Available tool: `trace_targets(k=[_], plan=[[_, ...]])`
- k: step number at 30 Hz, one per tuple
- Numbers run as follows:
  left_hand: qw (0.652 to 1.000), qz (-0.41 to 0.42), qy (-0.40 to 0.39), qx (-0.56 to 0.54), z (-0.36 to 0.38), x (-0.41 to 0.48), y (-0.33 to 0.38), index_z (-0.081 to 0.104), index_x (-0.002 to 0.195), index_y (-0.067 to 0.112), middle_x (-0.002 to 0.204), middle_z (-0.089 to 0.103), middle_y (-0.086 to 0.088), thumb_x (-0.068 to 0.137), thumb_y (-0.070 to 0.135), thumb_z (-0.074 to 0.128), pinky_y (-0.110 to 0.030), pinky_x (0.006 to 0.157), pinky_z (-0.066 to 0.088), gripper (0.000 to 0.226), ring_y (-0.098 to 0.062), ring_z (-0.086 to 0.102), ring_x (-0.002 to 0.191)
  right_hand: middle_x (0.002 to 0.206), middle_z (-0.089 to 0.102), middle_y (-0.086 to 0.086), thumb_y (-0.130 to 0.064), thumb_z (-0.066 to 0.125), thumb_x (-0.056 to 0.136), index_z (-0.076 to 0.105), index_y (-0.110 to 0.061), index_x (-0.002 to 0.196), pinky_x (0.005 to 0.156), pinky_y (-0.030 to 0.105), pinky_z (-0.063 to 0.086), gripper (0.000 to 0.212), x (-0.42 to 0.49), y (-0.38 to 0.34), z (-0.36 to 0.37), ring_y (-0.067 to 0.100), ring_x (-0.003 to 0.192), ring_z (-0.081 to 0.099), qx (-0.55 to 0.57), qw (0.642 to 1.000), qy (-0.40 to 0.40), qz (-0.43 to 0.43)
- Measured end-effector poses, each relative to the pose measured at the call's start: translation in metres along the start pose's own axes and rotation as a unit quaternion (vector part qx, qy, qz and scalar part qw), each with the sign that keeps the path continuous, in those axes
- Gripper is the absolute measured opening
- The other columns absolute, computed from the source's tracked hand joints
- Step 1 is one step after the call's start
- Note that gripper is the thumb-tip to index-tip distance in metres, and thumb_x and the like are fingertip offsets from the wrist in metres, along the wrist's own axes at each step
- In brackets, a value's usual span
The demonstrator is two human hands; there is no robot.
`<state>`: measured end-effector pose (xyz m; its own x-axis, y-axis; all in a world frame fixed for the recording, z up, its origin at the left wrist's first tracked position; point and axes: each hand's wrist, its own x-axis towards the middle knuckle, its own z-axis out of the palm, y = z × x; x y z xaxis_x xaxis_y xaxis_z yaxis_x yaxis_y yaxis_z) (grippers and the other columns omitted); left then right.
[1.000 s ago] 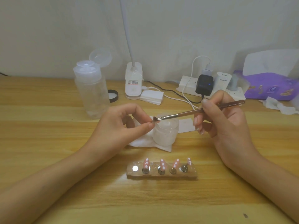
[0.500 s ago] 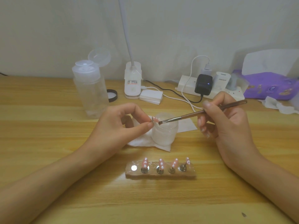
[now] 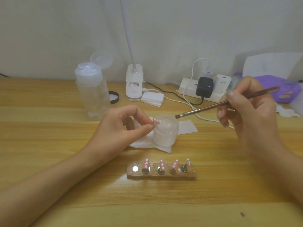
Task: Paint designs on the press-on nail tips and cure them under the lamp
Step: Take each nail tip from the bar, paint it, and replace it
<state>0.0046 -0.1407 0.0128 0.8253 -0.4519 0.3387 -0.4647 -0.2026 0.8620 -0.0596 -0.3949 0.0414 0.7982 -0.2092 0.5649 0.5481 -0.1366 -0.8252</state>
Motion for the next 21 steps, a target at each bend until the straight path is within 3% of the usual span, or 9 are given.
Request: trace_targets(k=[3, 5, 10, 14, 18, 21], plan=[[1.0, 0.006, 0.003, 0.006, 0.0, 0.0, 0.0, 0.068, 0.07, 0.023, 0.077, 0.072, 0.007, 0.081, 0.015, 0.08, -0.007, 0.052, 0.035, 0.018, -0.002, 0.044, 0.049, 0.073, 0.062, 0.004, -0.013, 0.054, 0.089, 0.051, -0.022, 0.087, 0.053, 0.028, 0.049, 0.01, 0.001, -0.006, -0.002, 0.023, 0.061, 0.06, -0.034, 0.99, -0.124, -0.059], [1.0, 0.012, 0.002, 0.01, 0.0, 0.0, -0.001, 0.068, 0.071, 0.023, 0.074, 0.07, 0.011, 0.081, 0.015, 0.08, -0.007, 0.053, 0.034, 0.018, -0.002, 0.044, 0.049, 0.075, 0.059, 0.008, -0.01, 0.053, 0.086, 0.049, -0.019, 0.086, 0.053, 0.029, 0.047, 0.01, 0.001, -0.007, -0.004, 0.025, 0.06, 0.056, -0.05, 0.984, -0.154, -0.077], [1.0, 0.012, 0.0, 0.011, 0.0, -0.001, -0.004, 0.069, 0.072, 0.021, 0.072, 0.068, 0.015, 0.08, 0.013, 0.081, -0.008, 0.053, 0.036, 0.016, -0.002, 0.045, 0.05, 0.068, 0.057, 0.002, -0.007, 0.05, 0.077, 0.05, -0.018, 0.081, 0.05, 0.023, 0.04, 0.011, 0.004, -0.007, -0.013, 0.018, 0.053, 0.05, -0.038, 0.989, -0.125, -0.076], [1.0, 0.001, 0.028, -0.009, -0.003, 0.002, 0.006, 0.072, 0.076, 0.021, 0.085, 0.076, 0.008, 0.08, 0.017, 0.08, -0.011, 0.056, 0.042, 0.009, 0.0, 0.052, 0.054, 0.07, 0.059, 0.003, -0.013, 0.052, 0.084, 0.056, -0.023, 0.084, 0.049, 0.023, 0.042, 0.011, 0.006, -0.011, -0.011, 0.02, 0.055, 0.054, -0.03, 0.995, -0.068, -0.071], [0.99, 0.079, 0.078, -0.083, -0.034, 0.008, 0.033, 0.072, 0.085, 0.016, 0.093, 0.077, -0.003, 0.083, 0.023, 0.076, -0.015, 0.061, 0.051, 0.008, -0.008, 0.065, 0.061, 0.071, 0.061, -0.002, -0.021, 0.051, 0.093, 0.061, -0.027, 0.092, 0.048, 0.023, 0.045, 0.011, 0.005, -0.013, -0.003, 0.019, 0.062, 0.06, -0.073, 0.994, -0.033, -0.07], [0.99, 0.106, 0.048, -0.079, -0.051, -0.004, 0.04, 0.072, 0.086, 0.022, 0.095, 0.078, 0.0, 0.087, 0.025, 0.074, -0.012, 0.06, 0.05, 0.004, -0.01, 0.072, 0.073, 0.071, 0.063, -0.003, -0.022, 0.05, 0.096, 0.061, -0.027, 0.094, 0.048, 0.024, 0.046, 0.012, 0.002, -0.013, 0.001, 0.019, 0.063, 0.061, -0.082, 0.994, -0.027, -0.069]])
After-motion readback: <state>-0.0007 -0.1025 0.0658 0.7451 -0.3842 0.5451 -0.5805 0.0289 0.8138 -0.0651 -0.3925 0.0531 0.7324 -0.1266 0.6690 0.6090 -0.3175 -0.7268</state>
